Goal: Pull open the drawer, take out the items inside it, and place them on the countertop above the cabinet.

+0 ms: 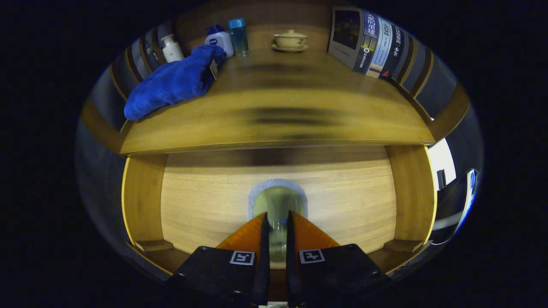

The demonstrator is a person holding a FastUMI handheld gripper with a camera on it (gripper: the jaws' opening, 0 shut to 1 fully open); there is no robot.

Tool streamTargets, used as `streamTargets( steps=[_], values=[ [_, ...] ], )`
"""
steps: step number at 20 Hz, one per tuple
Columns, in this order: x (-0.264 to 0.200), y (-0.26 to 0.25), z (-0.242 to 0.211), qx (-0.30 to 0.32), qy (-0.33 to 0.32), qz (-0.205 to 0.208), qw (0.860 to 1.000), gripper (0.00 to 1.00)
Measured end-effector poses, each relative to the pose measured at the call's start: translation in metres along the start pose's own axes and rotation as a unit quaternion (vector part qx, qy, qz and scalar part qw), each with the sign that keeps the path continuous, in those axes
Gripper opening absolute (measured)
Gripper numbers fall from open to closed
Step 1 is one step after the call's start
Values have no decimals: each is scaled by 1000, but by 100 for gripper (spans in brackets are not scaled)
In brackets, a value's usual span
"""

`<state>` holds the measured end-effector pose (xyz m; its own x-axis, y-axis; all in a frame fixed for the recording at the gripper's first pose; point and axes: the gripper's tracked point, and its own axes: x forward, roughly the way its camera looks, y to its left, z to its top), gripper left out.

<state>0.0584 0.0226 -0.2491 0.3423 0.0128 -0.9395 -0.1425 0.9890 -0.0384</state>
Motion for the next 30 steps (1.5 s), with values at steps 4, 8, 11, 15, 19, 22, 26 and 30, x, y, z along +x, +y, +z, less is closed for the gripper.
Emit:
streamTargets(
  steps=[4,8,11,15,19,22,26,30],
  values=[
    [-34,5,8,-10,-12,14,1000,24],
    [-65,4,26,-12,-29,16,999,24],
    [-79,4,47,-16,-39,11,999,24],
    [-94,10,73,-34,-50,10,998,24],
    [-90,16,100,-39,-49,8,998,24],
    [-72,18,122,-34,-41,3,999,24],
    [-48,19,154,-25,-38,3,999,24],
    [-23,14,175,-27,-30,-8,999,24]
  ],
)
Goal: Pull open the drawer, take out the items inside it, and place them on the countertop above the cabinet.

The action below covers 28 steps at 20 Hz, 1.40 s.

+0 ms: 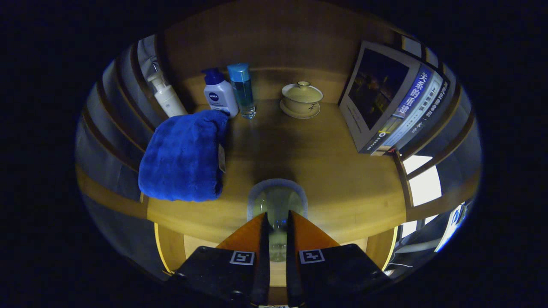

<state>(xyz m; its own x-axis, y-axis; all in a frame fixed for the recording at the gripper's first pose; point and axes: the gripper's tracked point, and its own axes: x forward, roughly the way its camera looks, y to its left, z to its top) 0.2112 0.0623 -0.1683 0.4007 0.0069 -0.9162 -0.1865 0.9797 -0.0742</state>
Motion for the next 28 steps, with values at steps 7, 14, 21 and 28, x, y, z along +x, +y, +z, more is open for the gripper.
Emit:
streamTargets(
  steps=[7,14,21,28],
  values=[
    [4,-6,12,12,-27,5,1000,43],
    [-13,-10,7,22,-64,10,998,100],
    [-34,-11,-15,23,-101,5,995,100],
    [-93,-8,-54,13,-168,0,986,100]
  ],
)
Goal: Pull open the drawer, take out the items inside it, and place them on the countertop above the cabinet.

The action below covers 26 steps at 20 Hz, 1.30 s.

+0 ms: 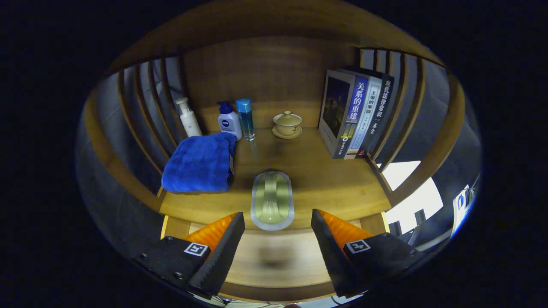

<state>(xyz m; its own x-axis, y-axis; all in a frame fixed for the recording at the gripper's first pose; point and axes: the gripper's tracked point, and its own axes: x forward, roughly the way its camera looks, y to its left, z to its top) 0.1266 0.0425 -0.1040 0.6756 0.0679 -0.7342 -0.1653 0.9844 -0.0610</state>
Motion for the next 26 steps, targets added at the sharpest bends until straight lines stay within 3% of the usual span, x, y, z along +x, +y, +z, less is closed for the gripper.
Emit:
streamTargets(
  steps=[10,17,26],
  values=[
    [-68,-5,-73,14,-87,3,996,100],
    [-81,-7,-134,8,-109,1,994,100],
    [-81,10,-193,7,-127,32,991,100]
  ],
)
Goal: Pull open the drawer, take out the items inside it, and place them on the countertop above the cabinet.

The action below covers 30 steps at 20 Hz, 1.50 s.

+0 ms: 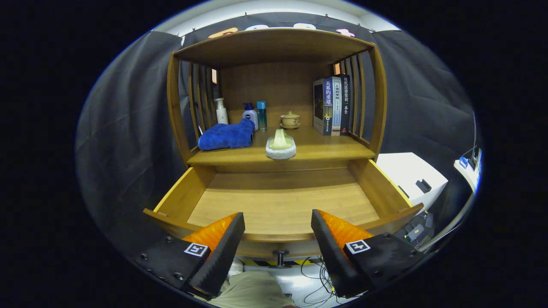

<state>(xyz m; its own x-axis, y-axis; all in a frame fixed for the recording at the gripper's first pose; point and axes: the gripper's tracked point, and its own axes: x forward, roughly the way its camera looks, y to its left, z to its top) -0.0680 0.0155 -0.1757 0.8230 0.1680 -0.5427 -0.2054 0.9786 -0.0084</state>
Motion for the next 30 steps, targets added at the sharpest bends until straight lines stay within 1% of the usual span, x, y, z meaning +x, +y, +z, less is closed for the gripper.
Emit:
streamTargets(
  steps=[4,7,14,15,18,23,30],
  values=[
    [-8,1,-18,6,-6,1,1000,100],
    [-10,1,-30,-2,-7,-3,1000,100],
    [3,-1,-48,-15,-1,-21,1000,100],
    [4,-4,-47,-21,-3,-31,999,100],
    [6,1,-45,-29,-23,-31,999,98],
    [10,2,-41,-34,-32,-28,999,99],
    [37,3,-28,-23,-37,-24,999,98]
  ],
)
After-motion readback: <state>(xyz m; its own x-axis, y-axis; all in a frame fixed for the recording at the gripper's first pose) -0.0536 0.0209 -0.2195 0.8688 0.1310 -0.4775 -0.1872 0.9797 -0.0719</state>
